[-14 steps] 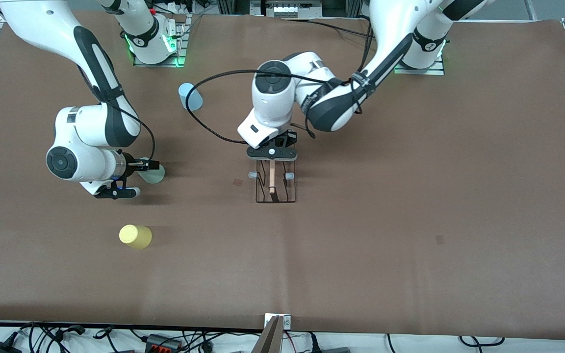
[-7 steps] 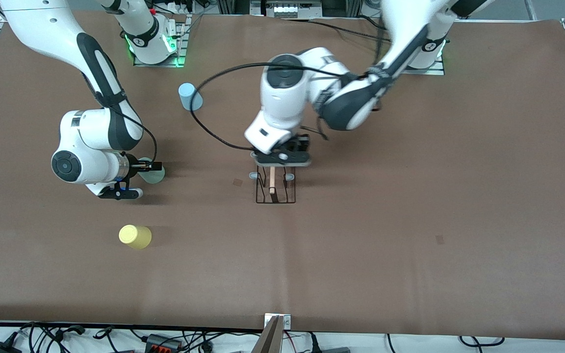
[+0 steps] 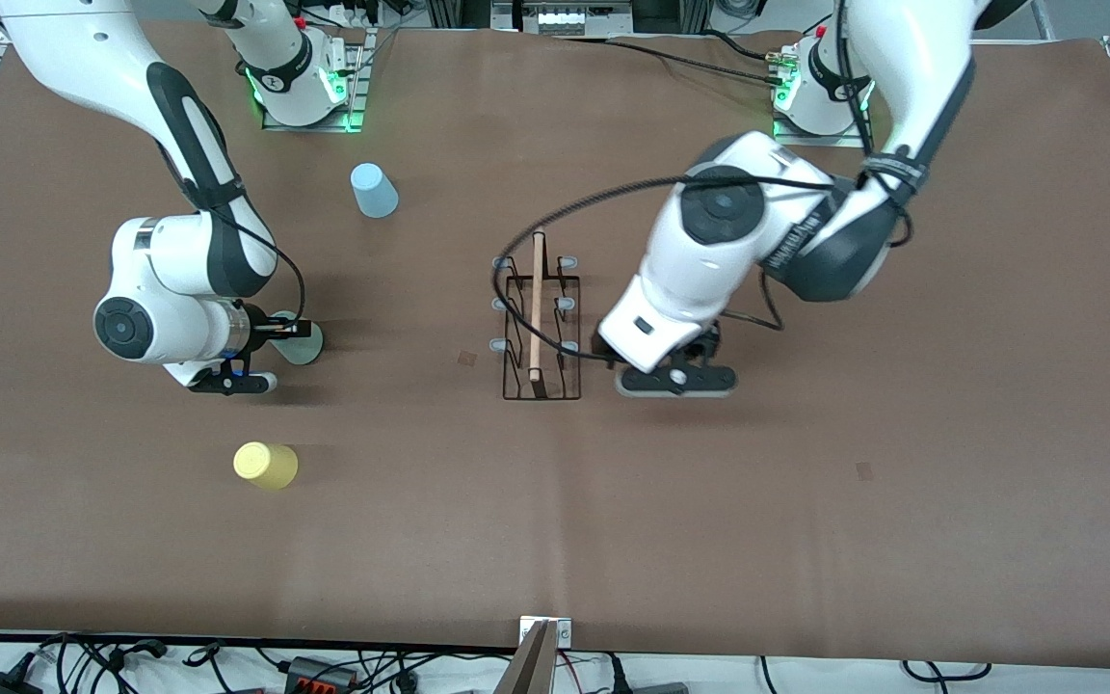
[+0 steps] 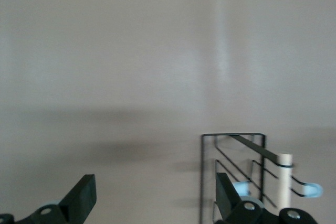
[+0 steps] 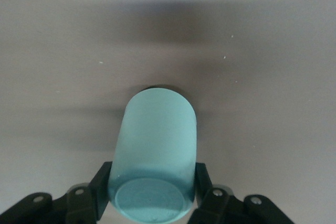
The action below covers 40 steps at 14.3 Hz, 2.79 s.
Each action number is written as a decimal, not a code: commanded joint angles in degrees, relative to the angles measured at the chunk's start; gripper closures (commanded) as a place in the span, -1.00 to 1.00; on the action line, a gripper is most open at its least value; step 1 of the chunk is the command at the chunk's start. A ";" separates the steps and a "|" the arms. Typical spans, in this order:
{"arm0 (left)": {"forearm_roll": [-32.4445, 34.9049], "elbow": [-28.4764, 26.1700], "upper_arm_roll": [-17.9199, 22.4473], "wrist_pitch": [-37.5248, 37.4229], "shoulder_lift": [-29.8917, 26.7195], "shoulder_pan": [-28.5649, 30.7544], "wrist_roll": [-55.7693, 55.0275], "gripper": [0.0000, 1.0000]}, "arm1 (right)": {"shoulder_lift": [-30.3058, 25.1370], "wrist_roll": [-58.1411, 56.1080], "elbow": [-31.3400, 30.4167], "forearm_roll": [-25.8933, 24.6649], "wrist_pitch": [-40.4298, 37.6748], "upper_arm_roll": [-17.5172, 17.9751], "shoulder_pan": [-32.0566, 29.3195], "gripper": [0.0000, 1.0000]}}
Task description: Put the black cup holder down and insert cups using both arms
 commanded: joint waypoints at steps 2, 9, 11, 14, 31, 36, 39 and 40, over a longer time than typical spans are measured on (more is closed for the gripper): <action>-0.98 -0.65 -1.32 -3.62 -2.18 3.28 3.49 -1.00 | -0.81 0.10 11.05 1.13 -10.39 0.41 2.43 0.48; -5.80 -0.38 -0.79 -6.53 -3.24 13.55 17.54 -1.00 | -0.89 19.07 21.52 2.01 -20.33 0.67 19.21 0.48; -6.25 -1.43 1.39 -7.14 -5.68 14.46 21.67 -1.00 | -0.89 21.90 22.06 5.60 -20.52 0.67 21.77 0.48; -13.07 -1.61 9.37 -11.79 -9.29 13.84 29.83 -1.00 | -0.89 22.53 22.06 10.44 -20.43 0.67 24.76 0.48; -22.52 -12.16 31.56 -19.19 -27.50 4.44 31.53 -1.00 | 3.85 23.05 22.06 12.21 -15.86 0.67 29.43 0.47; -20.14 -12.25 30.77 -19.90 -27.15 4.35 32.06 -1.00 | 5.60 23.05 22.06 11.95 -14.19 0.67 30.13 0.47; -20.05 -12.25 29.80 -19.71 -27.15 4.60 31.53 -1.00 | 6.66 23.05 21.98 11.60 -13.14 0.67 30.57 0.47; -20.57 -12.25 29.71 -19.71 -27.06 4.96 31.71 -1.00 | 7.10 23.05 21.98 11.60 -13.05 0.58 31.18 0.47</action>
